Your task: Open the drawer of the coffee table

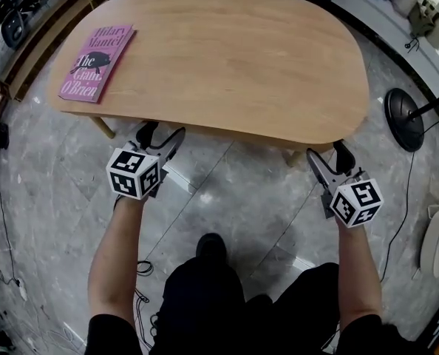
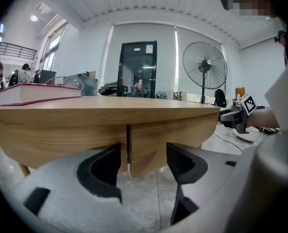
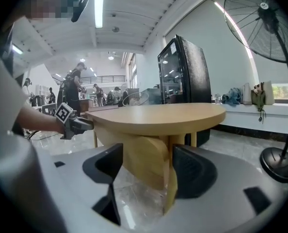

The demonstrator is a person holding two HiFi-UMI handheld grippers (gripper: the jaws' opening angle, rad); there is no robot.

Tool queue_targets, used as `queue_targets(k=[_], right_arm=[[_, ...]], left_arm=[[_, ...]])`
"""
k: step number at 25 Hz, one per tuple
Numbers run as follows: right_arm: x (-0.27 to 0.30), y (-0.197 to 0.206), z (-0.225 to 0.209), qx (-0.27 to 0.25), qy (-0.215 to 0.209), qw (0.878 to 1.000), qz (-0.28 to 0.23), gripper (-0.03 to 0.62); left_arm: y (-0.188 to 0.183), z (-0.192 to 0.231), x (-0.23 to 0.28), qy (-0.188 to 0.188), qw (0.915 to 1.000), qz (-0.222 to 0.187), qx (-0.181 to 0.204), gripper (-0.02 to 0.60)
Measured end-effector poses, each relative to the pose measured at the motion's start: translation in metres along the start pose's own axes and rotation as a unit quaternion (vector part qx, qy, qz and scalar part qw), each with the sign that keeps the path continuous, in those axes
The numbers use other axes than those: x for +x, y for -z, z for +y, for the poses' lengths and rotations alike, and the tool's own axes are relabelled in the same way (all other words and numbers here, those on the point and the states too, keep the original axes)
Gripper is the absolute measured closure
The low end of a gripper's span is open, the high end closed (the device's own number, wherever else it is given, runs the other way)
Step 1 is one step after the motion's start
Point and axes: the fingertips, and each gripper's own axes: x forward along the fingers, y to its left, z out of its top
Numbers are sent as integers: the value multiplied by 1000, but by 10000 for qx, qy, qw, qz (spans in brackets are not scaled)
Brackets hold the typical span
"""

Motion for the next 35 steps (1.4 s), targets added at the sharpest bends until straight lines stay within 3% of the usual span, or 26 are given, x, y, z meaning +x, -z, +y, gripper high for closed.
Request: queue_targets(k=[6, 12, 18, 29, 35], right_arm=[[9, 7, -3, -125, 54, 9998, 173, 298], [9, 9, -4, -85, 101, 9998, 176, 335], [9, 8, -4, -84, 113, 9999, 96, 344], [-16, 17, 15, -106, -49, 9998, 177, 350], [-15, 18, 20, -567, -596, 9953, 513, 359]], left_arm=[[0, 0, 3, -107, 9999, 113, 35, 284], [2, -4, 4, -26, 9999, 44, -103, 351], [0, -8, 4, -144, 9996, -175, -182, 334], [14, -23, -26, 11, 10000, 19, 23, 360], [17, -22, -22, 99, 9918, 697, 1069, 324]])
